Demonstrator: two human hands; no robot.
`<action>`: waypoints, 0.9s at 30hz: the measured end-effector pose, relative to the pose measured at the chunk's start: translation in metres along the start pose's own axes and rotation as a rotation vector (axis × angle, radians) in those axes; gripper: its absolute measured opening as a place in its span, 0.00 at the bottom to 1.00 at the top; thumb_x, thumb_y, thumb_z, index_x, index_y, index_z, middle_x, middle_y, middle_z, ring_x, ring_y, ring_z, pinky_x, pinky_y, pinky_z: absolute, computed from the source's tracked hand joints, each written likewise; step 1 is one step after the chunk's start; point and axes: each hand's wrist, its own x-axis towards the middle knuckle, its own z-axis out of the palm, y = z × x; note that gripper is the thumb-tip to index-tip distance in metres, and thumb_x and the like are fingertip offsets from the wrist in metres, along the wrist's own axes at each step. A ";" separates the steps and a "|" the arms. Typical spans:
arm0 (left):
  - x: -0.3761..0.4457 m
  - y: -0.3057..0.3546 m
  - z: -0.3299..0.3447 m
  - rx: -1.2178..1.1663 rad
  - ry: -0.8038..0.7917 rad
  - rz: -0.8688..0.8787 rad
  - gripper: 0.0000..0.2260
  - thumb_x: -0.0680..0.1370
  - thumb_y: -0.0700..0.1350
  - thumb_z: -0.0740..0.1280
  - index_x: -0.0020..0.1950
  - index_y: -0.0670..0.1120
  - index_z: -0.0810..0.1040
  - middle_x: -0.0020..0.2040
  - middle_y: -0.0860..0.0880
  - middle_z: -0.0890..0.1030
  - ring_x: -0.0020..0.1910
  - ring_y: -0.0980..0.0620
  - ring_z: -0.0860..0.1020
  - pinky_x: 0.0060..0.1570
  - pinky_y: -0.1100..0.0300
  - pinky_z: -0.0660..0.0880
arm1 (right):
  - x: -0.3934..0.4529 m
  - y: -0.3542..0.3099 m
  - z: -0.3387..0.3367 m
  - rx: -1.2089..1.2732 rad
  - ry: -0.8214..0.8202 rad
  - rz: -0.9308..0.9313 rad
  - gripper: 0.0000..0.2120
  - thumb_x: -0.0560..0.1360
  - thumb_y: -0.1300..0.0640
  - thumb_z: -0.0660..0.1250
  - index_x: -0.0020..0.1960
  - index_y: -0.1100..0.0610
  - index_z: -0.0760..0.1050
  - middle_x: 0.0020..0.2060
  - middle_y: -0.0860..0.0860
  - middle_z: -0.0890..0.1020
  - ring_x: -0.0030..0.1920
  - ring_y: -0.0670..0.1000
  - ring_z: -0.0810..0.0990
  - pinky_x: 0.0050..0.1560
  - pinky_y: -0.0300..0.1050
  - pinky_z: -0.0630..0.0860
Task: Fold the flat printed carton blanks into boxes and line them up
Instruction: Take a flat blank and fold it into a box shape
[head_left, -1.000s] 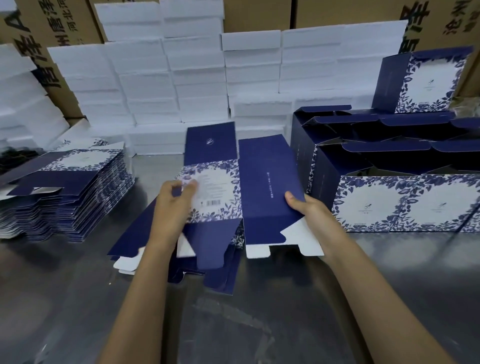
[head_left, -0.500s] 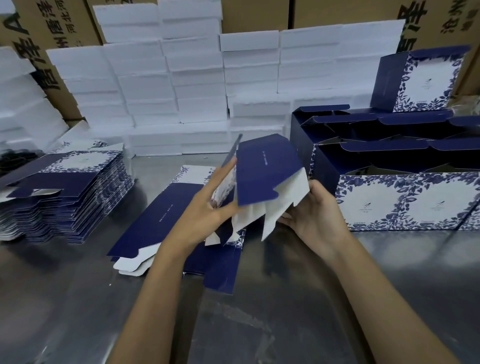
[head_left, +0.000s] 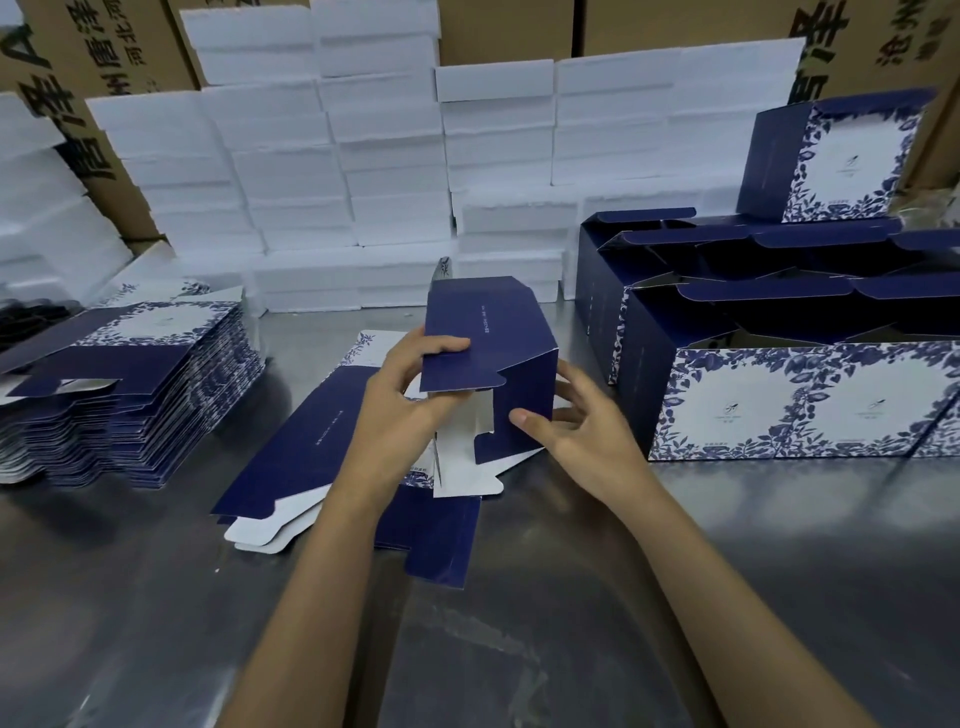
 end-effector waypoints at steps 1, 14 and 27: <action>0.000 -0.001 0.001 -0.001 0.023 0.008 0.16 0.73 0.34 0.74 0.55 0.53 0.83 0.64 0.55 0.79 0.61 0.56 0.79 0.62 0.51 0.76 | 0.000 0.000 0.000 -0.034 0.007 -0.004 0.26 0.74 0.52 0.77 0.66 0.37 0.71 0.58 0.39 0.80 0.48 0.39 0.83 0.47 0.32 0.79; 0.002 -0.004 0.004 -0.085 0.105 0.040 0.17 0.73 0.28 0.71 0.51 0.49 0.85 0.60 0.56 0.82 0.57 0.56 0.82 0.52 0.65 0.77 | -0.002 -0.001 -0.020 -0.589 -0.165 -0.045 0.18 0.77 0.44 0.71 0.38 0.55 0.70 0.31 0.48 0.76 0.34 0.47 0.73 0.37 0.47 0.69; 0.002 -0.001 0.001 -0.111 0.095 0.015 0.20 0.73 0.28 0.70 0.48 0.55 0.85 0.54 0.61 0.84 0.52 0.60 0.83 0.47 0.70 0.76 | 0.000 -0.011 -0.019 -0.531 -0.005 -0.194 0.23 0.77 0.45 0.71 0.31 0.54 0.67 0.22 0.49 0.70 0.27 0.49 0.67 0.30 0.41 0.64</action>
